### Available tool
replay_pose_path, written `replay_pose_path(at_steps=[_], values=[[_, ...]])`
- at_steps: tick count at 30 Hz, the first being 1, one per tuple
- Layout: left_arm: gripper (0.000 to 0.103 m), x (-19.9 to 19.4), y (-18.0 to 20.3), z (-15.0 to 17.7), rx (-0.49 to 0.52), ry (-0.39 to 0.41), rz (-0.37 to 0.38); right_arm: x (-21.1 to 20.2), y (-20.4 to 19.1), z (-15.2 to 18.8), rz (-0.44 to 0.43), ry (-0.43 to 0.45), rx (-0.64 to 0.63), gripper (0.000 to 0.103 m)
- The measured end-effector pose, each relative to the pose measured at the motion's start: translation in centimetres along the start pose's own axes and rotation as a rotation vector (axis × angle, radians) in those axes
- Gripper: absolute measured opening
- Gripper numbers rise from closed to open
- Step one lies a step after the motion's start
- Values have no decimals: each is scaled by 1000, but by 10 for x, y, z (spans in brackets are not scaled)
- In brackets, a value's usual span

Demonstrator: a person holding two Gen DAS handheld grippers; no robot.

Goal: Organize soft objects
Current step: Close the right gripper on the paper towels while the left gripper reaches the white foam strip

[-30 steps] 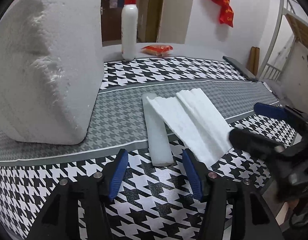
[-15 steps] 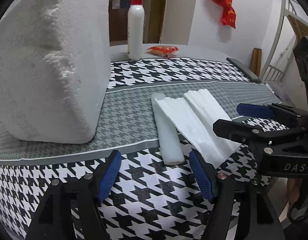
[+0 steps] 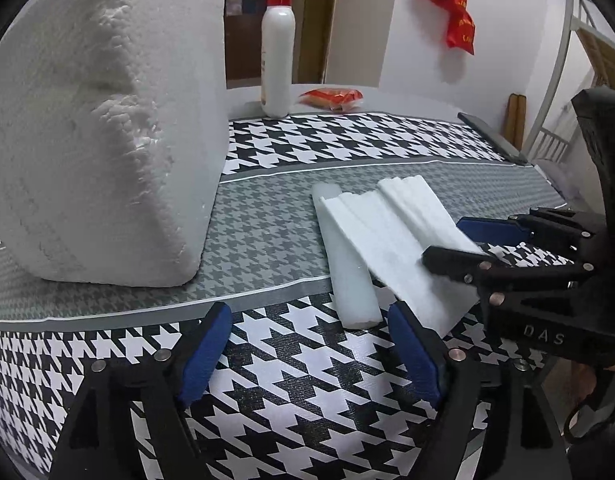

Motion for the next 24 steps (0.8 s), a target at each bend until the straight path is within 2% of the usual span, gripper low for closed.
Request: replay_pose_path(at_steps=[2,6,13,16,21,24], values=[[83,1,0,0,4,-3,-3,-1,8,2,25,-2,3,12],[84,2,5,-2,16,-2,2,-9,33,11,78,-4,58,11],[82,6,13,-9,0,-6,49,-20,40,21,66,10,99,14],[72,10,16,-11,4,-16,51,-20,39,24,67,10,100,30],[56,12,18,-13,10,-13,39,-17,41,24,56,13,117,31],[45,13,18,-15,19,-11,25,-17,43,24,56,16,120,39]])
Point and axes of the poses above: each gripper's, at about its wrist camera, not at the fingertips, and x roughly the way its jaws point, y to its right, z to its underside, the point moved 7 cm from there along x, roughly the way its jaws point, and after that the axes turned 6 degrees about -x, right-handed, at the moved point
